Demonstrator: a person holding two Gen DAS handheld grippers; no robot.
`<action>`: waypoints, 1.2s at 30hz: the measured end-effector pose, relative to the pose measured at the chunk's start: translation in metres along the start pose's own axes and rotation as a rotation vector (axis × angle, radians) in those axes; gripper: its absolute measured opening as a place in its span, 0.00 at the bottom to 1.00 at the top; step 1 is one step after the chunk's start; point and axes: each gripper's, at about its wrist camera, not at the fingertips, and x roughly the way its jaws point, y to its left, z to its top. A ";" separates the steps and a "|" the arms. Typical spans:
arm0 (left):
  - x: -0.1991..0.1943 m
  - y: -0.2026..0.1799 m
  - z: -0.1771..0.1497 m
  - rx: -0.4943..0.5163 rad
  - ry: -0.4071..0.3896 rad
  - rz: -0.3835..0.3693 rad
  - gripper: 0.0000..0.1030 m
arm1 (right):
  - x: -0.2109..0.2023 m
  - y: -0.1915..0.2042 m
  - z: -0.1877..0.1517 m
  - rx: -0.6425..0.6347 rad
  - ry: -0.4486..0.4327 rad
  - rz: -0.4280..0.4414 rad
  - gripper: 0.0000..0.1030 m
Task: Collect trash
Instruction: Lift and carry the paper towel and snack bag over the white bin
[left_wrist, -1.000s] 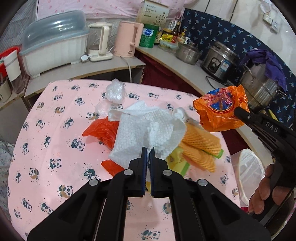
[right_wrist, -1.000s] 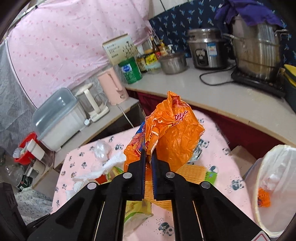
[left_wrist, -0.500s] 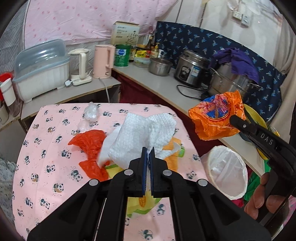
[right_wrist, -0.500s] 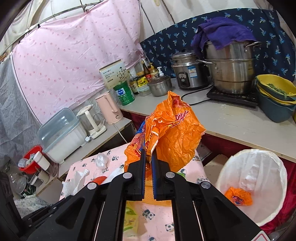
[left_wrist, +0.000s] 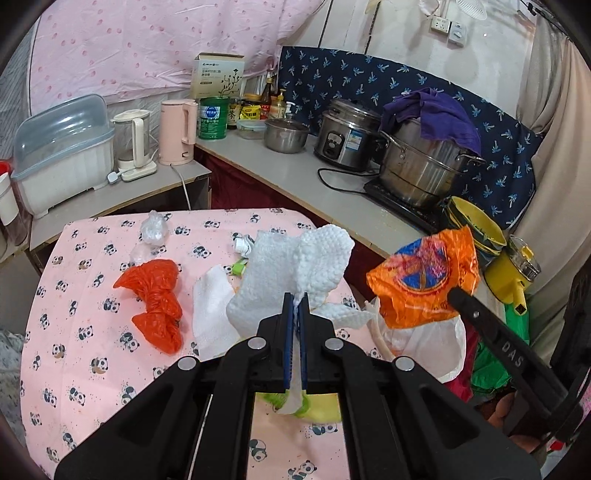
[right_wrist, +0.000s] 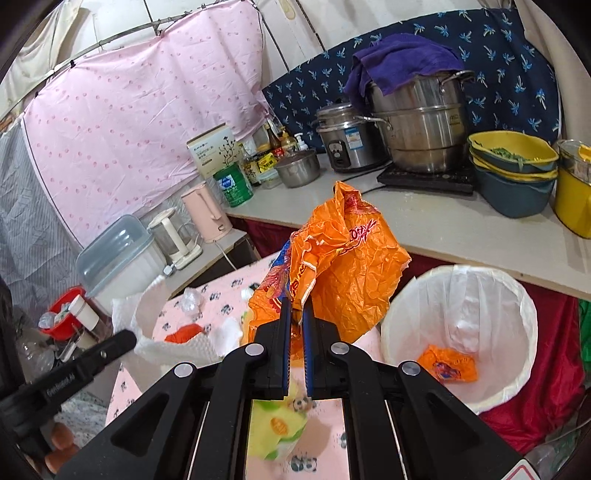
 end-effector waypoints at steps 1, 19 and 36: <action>-0.001 0.001 -0.001 -0.003 0.004 0.003 0.02 | 0.000 0.000 -0.005 0.002 0.006 0.001 0.06; -0.010 0.019 -0.001 -0.040 0.000 0.053 0.02 | 0.038 0.030 -0.088 -0.060 0.208 0.062 0.06; -0.012 -0.050 0.030 0.067 -0.062 -0.039 0.02 | -0.010 -0.026 -0.016 0.017 0.011 -0.016 0.06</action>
